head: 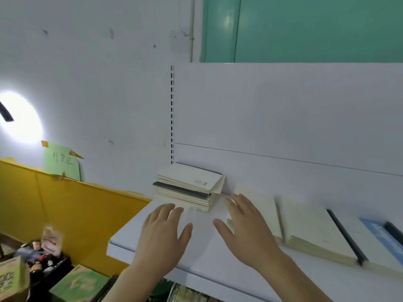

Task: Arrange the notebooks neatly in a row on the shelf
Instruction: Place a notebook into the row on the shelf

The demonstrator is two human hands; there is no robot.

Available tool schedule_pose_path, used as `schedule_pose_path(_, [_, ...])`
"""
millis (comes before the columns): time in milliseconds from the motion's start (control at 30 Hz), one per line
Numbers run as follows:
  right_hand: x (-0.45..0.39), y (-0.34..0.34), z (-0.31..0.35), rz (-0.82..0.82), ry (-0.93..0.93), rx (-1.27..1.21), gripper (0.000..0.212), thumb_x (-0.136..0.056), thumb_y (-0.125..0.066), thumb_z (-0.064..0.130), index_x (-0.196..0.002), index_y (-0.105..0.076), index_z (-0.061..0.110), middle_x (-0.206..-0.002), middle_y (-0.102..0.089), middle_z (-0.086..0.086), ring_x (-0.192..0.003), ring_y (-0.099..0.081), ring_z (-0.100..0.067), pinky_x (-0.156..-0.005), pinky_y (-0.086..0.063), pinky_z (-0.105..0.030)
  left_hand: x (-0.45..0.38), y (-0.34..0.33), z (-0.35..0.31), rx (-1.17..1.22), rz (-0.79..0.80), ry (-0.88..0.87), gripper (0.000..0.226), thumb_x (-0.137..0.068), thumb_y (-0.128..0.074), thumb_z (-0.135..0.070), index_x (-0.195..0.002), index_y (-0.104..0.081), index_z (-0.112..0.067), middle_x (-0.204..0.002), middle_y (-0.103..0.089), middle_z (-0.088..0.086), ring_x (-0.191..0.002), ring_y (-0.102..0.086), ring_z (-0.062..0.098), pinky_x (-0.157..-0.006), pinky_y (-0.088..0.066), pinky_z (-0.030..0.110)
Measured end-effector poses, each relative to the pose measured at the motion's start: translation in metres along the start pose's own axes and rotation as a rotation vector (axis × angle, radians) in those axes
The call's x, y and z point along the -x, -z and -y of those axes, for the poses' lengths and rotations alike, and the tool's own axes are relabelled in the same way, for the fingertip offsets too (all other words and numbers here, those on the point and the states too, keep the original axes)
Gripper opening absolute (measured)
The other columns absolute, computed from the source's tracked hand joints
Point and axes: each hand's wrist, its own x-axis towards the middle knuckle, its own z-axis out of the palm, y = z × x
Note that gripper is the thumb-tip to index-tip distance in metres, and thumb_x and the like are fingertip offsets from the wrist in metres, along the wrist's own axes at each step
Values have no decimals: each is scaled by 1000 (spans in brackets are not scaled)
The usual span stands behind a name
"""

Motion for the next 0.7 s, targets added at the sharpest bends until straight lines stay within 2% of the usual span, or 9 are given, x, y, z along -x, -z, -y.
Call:
schedule_pose_path(133, [-49, -19, 12, -53, 30, 50, 67, -96, -27, 60, -151, -22, 21, -159, -17, -1, -147, -11, -19, -120, -16, -36, -20, -3, 15, -25, -2, -10, 60, -100, -28, -59, -154, -26, -31, -164, -18, -7, -151, -12, 15, -123, -13, 33])
schedule_pose_path(333, [-107, -42, 11, 32, 73, 182, 72, -97, -24, 60, -154, -10, 17, -162, -2, -3, -149, 2, -24, -121, -8, -43, -61, -15, 31, -94, 40, -33, 68, -101, -28, -58, -158, -11, -25, -167, -4, -3, -153, 1, 17, -125, -5, 36])
schedule_pose_path(400, [-119, -49, 11, 75, 75, 190, 70, -98, -24, 58, -153, -15, 16, -161, -8, -4, -148, -5, -25, -120, -10, -44, -75, -19, 38, -124, 48, -42, 71, -101, -27, -59, -159, -6, -23, -167, 1, -2, -153, 6, 18, -124, -1, 36])
schedule_pose_path(433, [-124, -52, 11, 71, 80, 181, 65, -99, -24, 56, -150, -23, 16, -158, -20, -4, -146, -14, -25, -118, -16, -42, -82, -22, 41, -126, 46, -44, 71, -101, -26, -59, -159, -4, -23, -167, 3, -1, -153, 6, 19, -123, 0, 36])
schedule_pose_path(500, [-131, -54, 11, -10, 128, 179, 39, -102, -28, 43, -128, -48, 20, -134, -49, 1, -128, -42, -22, -103, -34, -35, -93, -27, 46, -111, 38, -52, 71, -101, -27, -59, -159, -7, -24, -167, -1, -2, -154, 3, 19, -123, -2, 35])
schedule_pose_path(533, [-133, -51, 12, -51, 149, 184, 24, -102, -32, 33, -108, -52, 23, -117, -57, 4, -114, -51, -21, -87, -39, -31, -98, -30, 49, -95, 23, -60, 69, -101, -28, -58, -158, -11, -24, -167, -6, -3, -153, -1, 18, -123, -5, 34])
schedule_pose_path(567, [-134, -47, 14, -66, 164, 185, 14, -100, -36, 23, -93, -49, 25, -103, -60, 4, -98, -56, -20, -72, -36, -29, -101, -34, 51, -71, 5, -69, 67, -101, -29, -58, -157, -15, -25, -166, -12, -4, -153, -7, 16, -123, -8, 33])
schedule_pose_path(633, [-135, -37, 18, -25, 138, 236, 16, -92, -43, 10, -86, -42, 25, -93, -62, 2, -75, -52, -20, -55, -29, -30, -106, -41, 57, -23, -40, -85, 61, -100, -30, -57, -153, -28, -26, -160, -28, -8, -149, -22, 14, -121, -19, 32])
schedule_pose_path(700, [-138, -30, 18, -21, 87, 273, 14, -89, -46, 11, -92, -46, 25, -91, -64, 3, -73, -55, -22, -55, -37, -33, -111, -44, 61, 74, -110, -112, 57, -98, -31, -56, -144, -45, -25, -146, -47, -9, -137, -42, 15, -112, -37, 33])
